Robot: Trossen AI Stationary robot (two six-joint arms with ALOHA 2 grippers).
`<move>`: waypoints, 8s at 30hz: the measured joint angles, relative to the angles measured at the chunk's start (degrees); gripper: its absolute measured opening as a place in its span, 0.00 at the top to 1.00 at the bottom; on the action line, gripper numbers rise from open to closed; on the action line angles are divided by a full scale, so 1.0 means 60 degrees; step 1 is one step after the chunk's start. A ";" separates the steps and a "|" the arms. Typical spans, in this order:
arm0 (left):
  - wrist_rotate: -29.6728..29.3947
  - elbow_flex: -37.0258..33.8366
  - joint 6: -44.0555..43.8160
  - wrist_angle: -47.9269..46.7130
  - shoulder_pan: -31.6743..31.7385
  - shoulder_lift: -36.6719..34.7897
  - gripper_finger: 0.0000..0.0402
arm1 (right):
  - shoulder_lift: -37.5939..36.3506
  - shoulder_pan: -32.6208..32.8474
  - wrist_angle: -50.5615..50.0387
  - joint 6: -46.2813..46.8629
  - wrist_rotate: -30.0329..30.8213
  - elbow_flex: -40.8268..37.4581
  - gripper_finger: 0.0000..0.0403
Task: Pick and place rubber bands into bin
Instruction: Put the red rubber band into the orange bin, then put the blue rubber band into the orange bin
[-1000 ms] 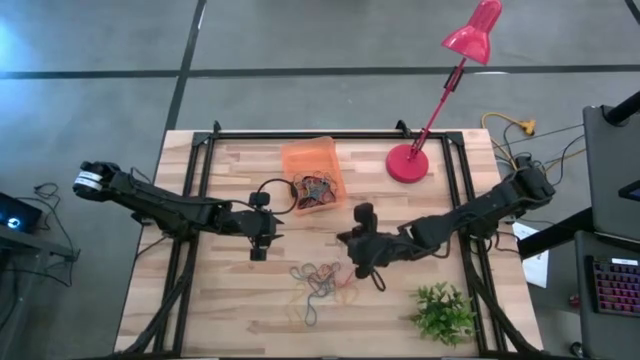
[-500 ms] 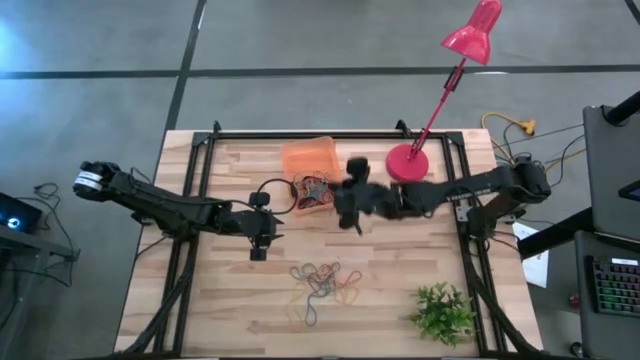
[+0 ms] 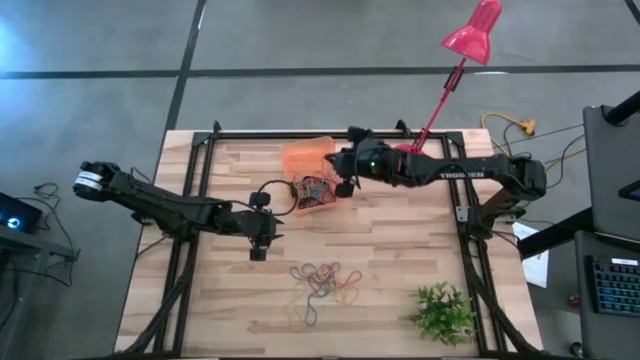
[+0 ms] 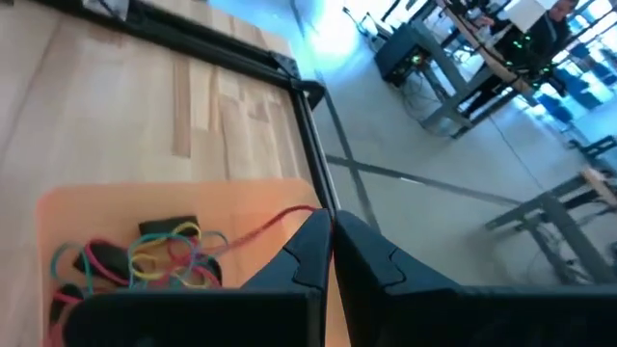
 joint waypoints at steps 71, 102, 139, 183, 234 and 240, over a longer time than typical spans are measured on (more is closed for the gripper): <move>-0.0025 -0.0212 0.0255 0.0671 0.0007 -0.0004 0.65 | 0.3517 0.4653 -0.0021 0.5635 -0.4399 -0.1430 0.74; -0.0033 -0.0335 0.0339 0.0985 0.0011 -0.0004 0.65 | 0.3771 0.5633 -0.0311 0.5765 -0.1688 -0.1444 0.84; -0.0034 -0.0411 0.0339 0.1055 0.0011 -0.0004 0.65 | 0.0445 0.5754 -0.1711 0.3290 0.3232 -0.1328 0.98; -0.0033 -0.0437 0.0342 0.0975 0.0011 -0.0007 0.65 | 0.1633 0.0755 0.0469 0.0706 0.0911 -0.0486 0.89; 0.3231 -0.0186 -0.0007 0.5318 -0.1060 0.4692 0.65 | 0.1527 0.5423 -0.2539 0.5657 -0.2156 -0.1622 0.79; 0.3231 -0.0174 -0.0003 0.5448 -0.1060 0.5140 0.65 | 0.1527 0.5698 -0.2421 0.6131 -0.1841 -0.1937 0.81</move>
